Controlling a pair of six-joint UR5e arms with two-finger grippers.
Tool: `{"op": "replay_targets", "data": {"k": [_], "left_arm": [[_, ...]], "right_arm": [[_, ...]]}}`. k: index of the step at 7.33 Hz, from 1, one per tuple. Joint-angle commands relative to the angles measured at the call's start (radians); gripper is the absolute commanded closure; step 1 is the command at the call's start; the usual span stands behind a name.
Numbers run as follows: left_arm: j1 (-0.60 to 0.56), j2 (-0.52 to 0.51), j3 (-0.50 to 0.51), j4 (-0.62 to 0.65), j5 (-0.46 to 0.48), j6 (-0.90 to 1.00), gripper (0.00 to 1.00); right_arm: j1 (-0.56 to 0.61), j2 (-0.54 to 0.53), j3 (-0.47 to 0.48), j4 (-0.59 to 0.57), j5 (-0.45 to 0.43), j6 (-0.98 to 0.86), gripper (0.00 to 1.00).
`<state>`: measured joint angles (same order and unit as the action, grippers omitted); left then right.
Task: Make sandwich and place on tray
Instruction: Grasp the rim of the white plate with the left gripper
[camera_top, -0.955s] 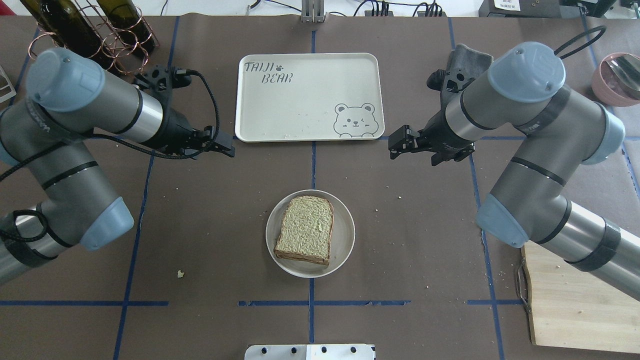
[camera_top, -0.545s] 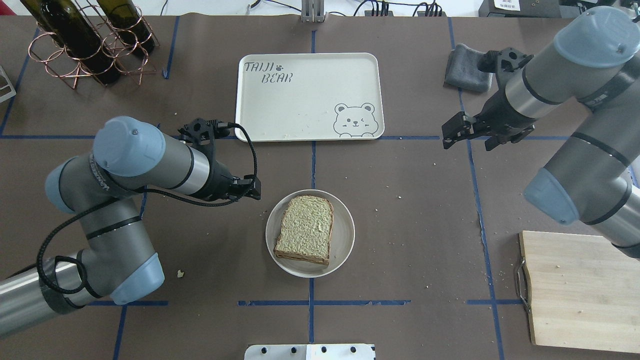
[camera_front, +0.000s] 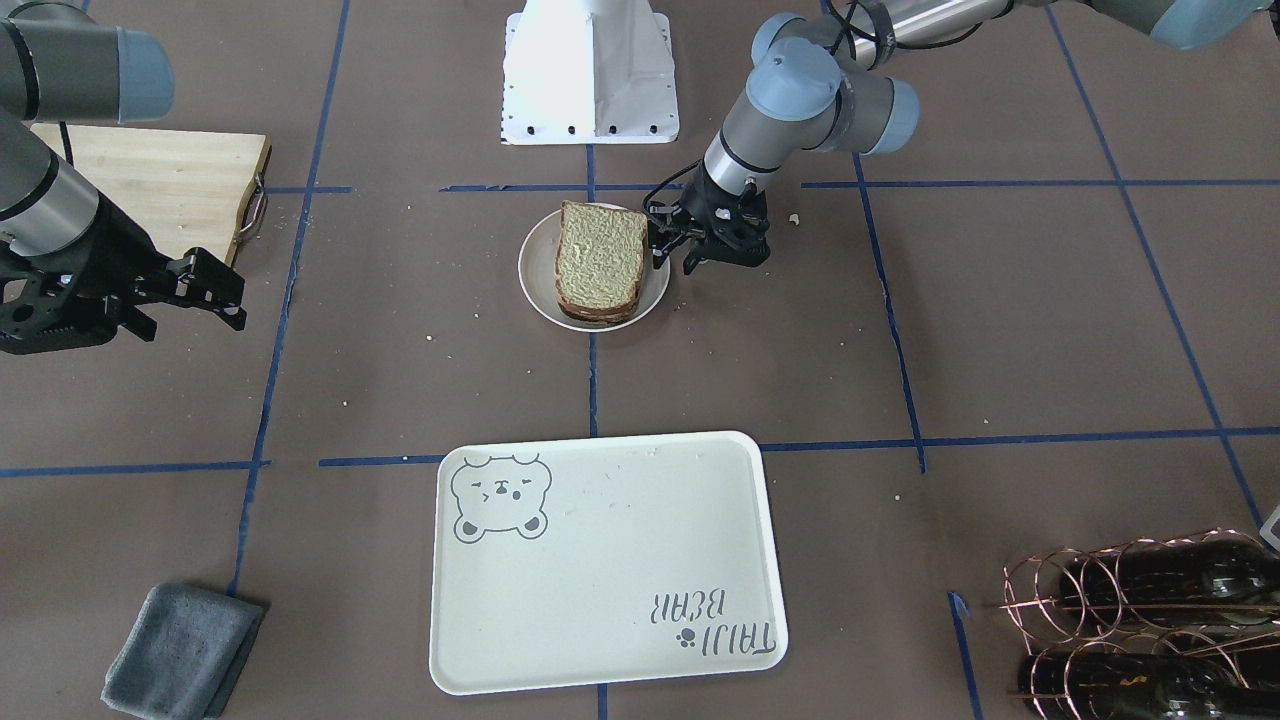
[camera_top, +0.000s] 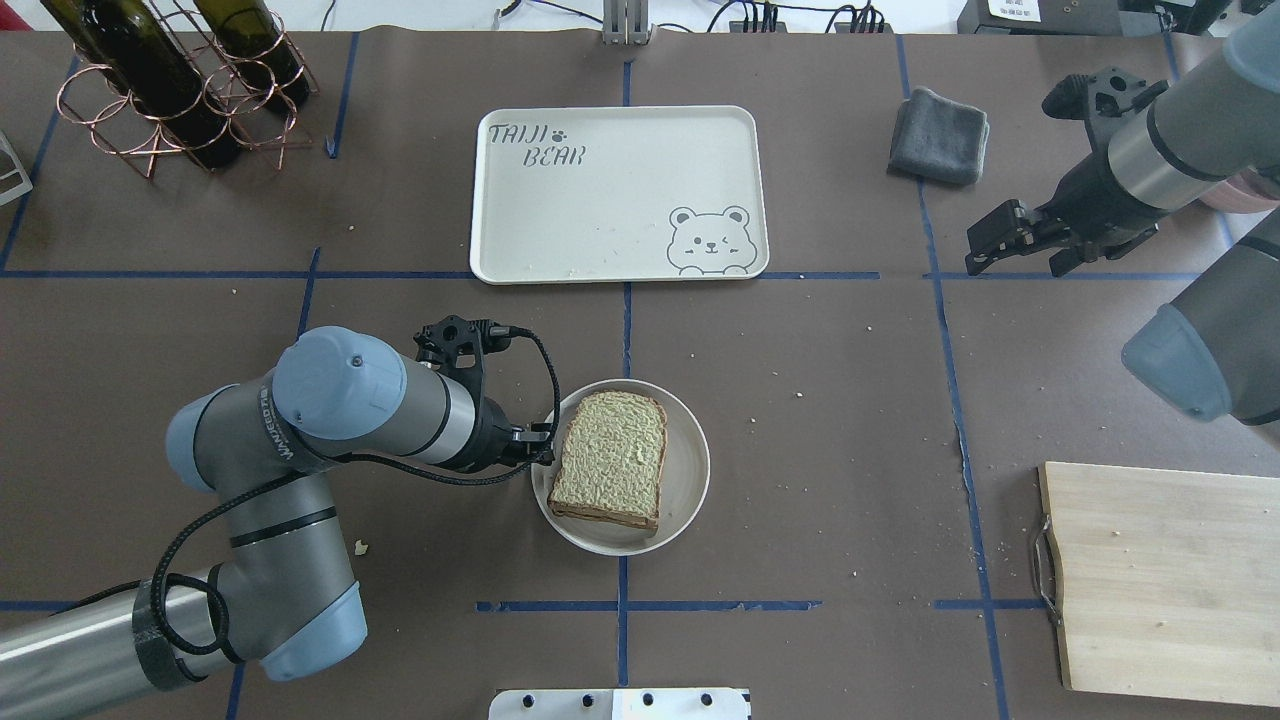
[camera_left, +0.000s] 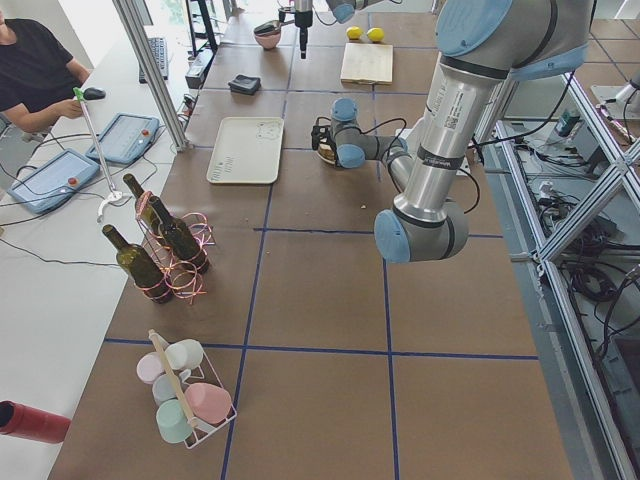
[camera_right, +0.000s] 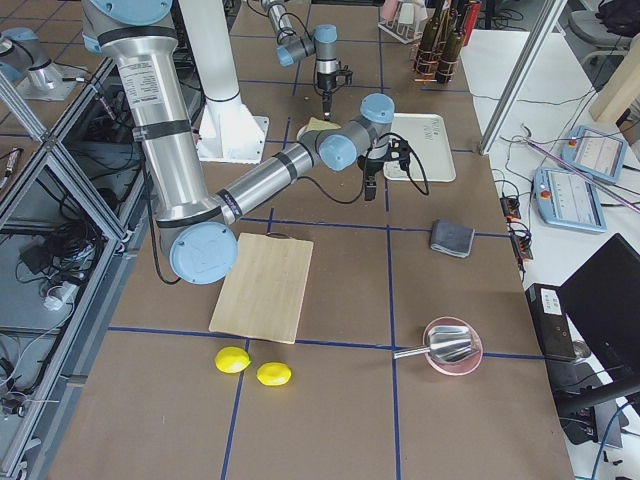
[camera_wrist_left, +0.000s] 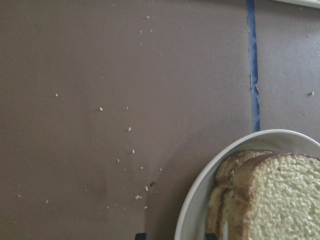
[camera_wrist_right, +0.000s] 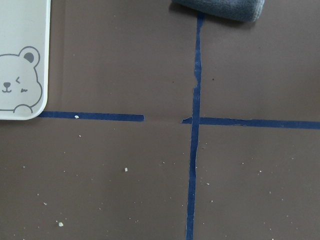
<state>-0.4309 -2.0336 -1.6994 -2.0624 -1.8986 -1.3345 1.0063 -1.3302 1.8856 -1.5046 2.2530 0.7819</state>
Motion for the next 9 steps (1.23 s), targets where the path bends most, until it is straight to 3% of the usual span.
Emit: {"op": "replay_targets", "data": {"k": [1,4,7,9], "left_arm": [[0.012,-0.013,0.021,-0.001,0.003,-0.002,0.57],[0.012,-0.013,0.018,-0.001,0.001,-0.003,0.99],[0.009,-0.011,0.006,-0.028,0.000,-0.044,1.00],[-0.020,-0.014,-0.006,-0.074,-0.008,-0.097,1.00]], "right_arm": [[0.012,-0.003,0.001,0.000,0.000,-0.003,0.00],[0.015,-0.004,0.003,0.000,0.000,-0.003,0.00],[0.031,-0.020,0.006,0.003,0.002,-0.015,0.00],[0.073,-0.076,0.003,0.001,0.002,-0.126,0.00]]}}
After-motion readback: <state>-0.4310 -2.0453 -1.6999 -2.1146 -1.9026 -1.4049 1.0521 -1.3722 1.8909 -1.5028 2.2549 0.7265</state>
